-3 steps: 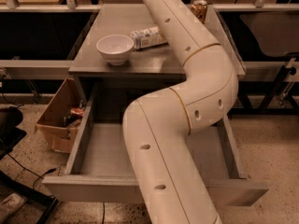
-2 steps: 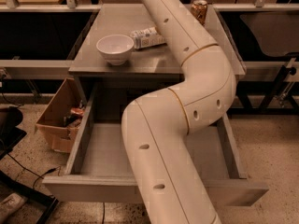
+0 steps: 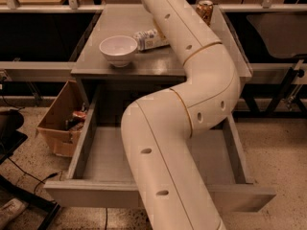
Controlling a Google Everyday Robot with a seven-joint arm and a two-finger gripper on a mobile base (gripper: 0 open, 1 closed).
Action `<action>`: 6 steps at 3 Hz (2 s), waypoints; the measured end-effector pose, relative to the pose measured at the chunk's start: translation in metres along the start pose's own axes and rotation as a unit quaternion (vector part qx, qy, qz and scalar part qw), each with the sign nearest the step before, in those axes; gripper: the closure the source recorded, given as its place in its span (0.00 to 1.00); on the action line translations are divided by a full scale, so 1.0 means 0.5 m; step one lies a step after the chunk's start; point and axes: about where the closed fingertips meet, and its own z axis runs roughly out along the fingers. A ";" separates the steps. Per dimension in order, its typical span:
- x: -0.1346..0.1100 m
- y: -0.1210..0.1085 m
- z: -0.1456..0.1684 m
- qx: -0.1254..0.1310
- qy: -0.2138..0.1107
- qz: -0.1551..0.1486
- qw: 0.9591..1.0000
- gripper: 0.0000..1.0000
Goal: Place blue plastic bottle into top drawer
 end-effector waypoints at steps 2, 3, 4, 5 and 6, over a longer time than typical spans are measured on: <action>-0.069 0.081 0.090 -0.071 -0.043 -0.091 0.992 0.00; -0.069 0.096 0.090 -0.090 -0.031 -0.100 0.990 0.00; -0.056 0.108 0.082 -0.108 -0.010 -0.101 0.989 0.27; -0.056 0.108 0.082 -0.108 -0.010 -0.101 0.989 0.50; -0.056 0.108 0.082 -0.108 -0.010 -0.101 0.989 0.81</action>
Offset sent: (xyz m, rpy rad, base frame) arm 0.0987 0.0185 -0.0429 -0.1306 0.3468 0.2498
